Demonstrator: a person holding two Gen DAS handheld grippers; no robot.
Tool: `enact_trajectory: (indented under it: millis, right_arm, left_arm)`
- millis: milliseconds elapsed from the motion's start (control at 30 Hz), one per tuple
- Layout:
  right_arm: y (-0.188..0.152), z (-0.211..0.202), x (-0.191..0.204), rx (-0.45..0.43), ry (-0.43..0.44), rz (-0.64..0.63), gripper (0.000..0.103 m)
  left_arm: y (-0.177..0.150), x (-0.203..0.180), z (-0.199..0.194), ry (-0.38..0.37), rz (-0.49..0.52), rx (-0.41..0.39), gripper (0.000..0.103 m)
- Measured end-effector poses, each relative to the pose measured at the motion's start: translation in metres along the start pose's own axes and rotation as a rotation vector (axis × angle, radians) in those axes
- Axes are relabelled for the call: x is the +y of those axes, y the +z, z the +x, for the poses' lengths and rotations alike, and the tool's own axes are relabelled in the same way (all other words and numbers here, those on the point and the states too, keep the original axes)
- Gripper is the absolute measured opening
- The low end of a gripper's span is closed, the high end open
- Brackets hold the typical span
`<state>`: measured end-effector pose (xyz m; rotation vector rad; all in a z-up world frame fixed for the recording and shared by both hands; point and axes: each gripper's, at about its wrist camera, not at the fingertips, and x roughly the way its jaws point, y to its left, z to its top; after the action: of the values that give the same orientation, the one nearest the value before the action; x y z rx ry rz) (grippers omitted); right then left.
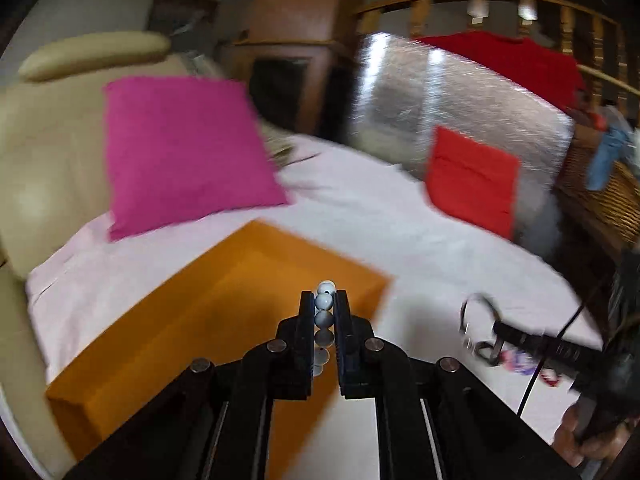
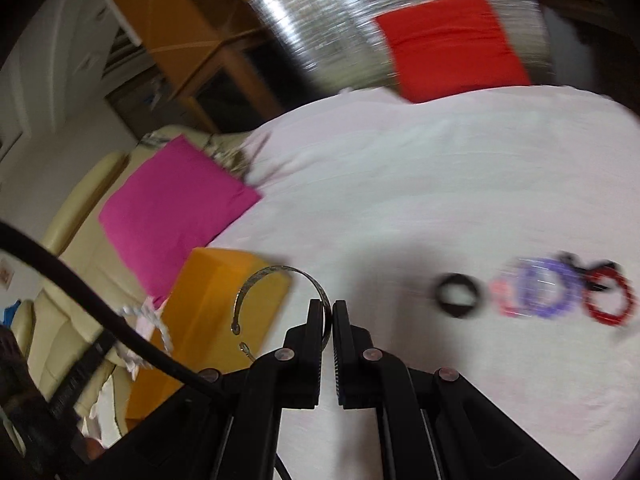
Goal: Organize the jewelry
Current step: 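Carry both into the orange box and open both tools to release them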
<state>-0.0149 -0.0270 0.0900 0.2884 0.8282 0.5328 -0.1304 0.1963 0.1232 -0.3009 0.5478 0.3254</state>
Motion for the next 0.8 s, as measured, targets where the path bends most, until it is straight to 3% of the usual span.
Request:
enact_trajectory:
  millis: [67, 233, 467, 533, 633, 700, 800]
  right_arm:
    - [0.006, 0.023, 0.03, 0.02, 0.013, -0.039, 0.006]
    - [0.009, 0.081, 0.091, 0.106, 0.021, -0.106, 0.006]
    - [-0.006, 0.166, 0.148, 0.279, -0.077, -0.228, 0.006]
    - [-0.012, 0.182, 0.153, 0.321, -0.115, -0.252, 0.007]
    - [-0.018, 0.197, 0.16, 0.379, -0.138, -0.274, 0.01]
    - [-0.015, 0.199, 0.16, 0.395, -0.128, -0.267, 0.015]
    - [-0.004, 0.185, 0.155, 0.368, -0.092, -0.248, 0.027]
  left_arm:
    - [-0.006, 0.022, 0.012, 0.071, -0.035, 0.051, 0.009]
    - [-0.023, 0.071, 0.043, 0.166, -0.167, 0.192, 0.009]
    - [-0.037, 0.094, 0.062, 0.203, -0.256, 0.289, 0.013]
    - [-0.037, 0.101, 0.061, 0.218, -0.285, 0.295, 0.032]
    - [-0.034, 0.104, 0.054, 0.254, -0.311, 0.267, 0.051]
    - [-0.03, 0.102, 0.05, 0.283, -0.301, 0.24, 0.061]
    - [-0.023, 0.091, 0.043, 0.302, -0.29, 0.174, 0.063]
